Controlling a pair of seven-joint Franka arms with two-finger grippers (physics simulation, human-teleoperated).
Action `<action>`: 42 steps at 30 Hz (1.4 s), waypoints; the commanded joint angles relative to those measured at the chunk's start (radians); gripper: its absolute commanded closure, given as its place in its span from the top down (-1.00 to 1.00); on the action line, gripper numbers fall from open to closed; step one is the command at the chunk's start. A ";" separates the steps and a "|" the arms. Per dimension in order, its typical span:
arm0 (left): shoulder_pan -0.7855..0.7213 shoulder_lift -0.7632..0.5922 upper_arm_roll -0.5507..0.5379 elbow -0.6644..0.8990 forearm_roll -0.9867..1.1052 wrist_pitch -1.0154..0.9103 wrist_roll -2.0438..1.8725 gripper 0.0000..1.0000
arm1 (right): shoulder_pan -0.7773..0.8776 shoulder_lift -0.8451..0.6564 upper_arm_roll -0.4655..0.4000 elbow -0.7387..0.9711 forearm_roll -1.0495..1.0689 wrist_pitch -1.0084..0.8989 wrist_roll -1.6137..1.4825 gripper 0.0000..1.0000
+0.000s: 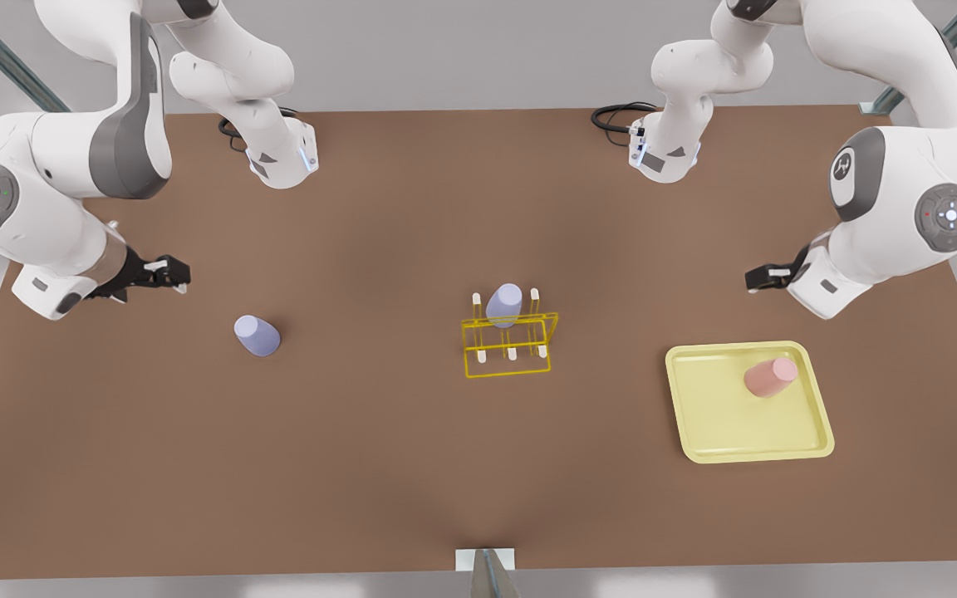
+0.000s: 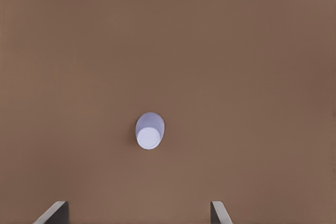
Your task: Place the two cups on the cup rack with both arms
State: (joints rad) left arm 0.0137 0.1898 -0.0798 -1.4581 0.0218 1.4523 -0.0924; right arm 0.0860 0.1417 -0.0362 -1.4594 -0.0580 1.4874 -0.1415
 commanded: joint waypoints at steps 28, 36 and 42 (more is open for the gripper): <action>0.163 0.361 0.104 -0.298 0.000 0.818 0.352 1.00 | -0.015 0.133 0.005 -0.680 0.041 1.004 -0.072 1.00; 0.167 0.424 0.104 -0.317 -0.003 0.921 0.349 1.00 | -0.020 0.101 0.005 -0.805 0.056 1.070 -0.079 1.00; 0.176 0.441 0.104 -0.318 -0.006 0.965 0.350 0.72 | -0.022 0.113 0.005 -0.839 0.113 1.053 -0.043 1.00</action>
State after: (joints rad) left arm 0.1882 0.6307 0.0242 -1.7760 0.0194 2.3715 0.1875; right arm 0.0657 0.2546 -0.0307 -2.2952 0.0266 2.5307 -0.1996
